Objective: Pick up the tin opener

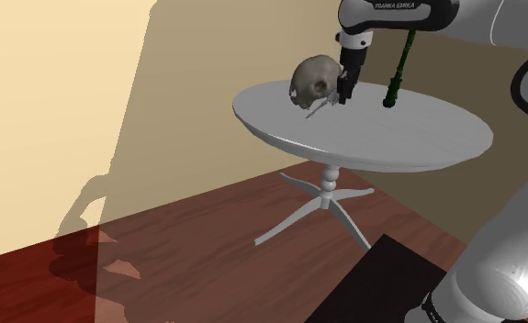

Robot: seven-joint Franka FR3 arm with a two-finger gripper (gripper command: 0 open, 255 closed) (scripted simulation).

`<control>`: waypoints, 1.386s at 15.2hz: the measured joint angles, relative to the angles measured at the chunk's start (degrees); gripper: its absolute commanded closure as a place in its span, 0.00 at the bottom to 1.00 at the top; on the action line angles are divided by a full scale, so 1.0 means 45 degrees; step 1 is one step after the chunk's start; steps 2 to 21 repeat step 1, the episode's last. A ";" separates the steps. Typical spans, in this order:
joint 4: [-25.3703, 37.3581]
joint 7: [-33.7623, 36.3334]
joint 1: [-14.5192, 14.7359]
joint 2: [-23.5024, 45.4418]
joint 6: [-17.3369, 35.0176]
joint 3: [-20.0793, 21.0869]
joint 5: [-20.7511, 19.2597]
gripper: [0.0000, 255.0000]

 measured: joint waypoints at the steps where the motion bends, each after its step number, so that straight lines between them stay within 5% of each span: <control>1: 0.0149 -0.0012 0.0001 0.0053 -0.0093 0.0001 0.0014 1.00; 21: 0.0149 -0.0012 0.0001 0.0053 -0.0093 0.0001 0.0014 1.00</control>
